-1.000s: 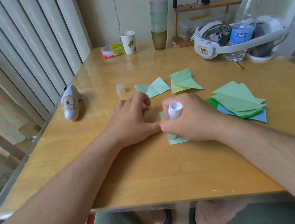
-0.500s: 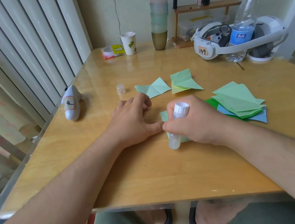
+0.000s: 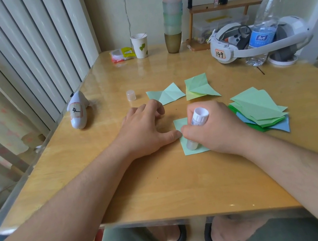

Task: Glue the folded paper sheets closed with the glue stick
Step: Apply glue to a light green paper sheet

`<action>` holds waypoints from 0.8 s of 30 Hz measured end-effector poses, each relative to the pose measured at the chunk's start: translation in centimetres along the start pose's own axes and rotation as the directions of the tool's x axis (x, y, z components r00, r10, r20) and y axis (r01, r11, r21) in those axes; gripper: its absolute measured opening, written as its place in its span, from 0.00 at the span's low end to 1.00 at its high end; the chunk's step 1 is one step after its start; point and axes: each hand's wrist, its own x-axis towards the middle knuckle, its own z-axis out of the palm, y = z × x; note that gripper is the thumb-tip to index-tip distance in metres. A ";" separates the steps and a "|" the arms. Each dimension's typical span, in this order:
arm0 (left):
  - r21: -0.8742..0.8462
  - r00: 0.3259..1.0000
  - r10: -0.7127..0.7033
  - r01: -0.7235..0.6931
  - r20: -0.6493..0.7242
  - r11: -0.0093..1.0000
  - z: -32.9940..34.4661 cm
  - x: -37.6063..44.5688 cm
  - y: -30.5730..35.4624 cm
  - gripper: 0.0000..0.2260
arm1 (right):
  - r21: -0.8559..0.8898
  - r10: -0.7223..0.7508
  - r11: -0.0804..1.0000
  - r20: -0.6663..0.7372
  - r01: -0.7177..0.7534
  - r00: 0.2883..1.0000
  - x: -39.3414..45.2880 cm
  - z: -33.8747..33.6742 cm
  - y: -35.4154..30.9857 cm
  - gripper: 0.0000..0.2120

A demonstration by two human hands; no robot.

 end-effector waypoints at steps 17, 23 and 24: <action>0.008 1.000 -0.001 0.001 0.019 1.000 -0.2 0.0 0.0 0.26 | 0.777 0.016 0.613 0.167 -0.141 0.986 1.2 -1.2 -1.2 0.14; -0.082 1.000 -0.014 0.014 -0.003 0.997 -0.6 0.0 -0.1 0.10 | 0.830 0.110 0.539 0.104 -0.147 0.989 4.9 -3.3 -0.2 0.17; -0.127 1.000 -0.008 0.005 -0.022 0.992 -0.6 -0.1 -0.1 0.07 | 0.839 0.130 0.524 0.090 -0.145 0.987 5.5 -3.3 0.2 0.16</action>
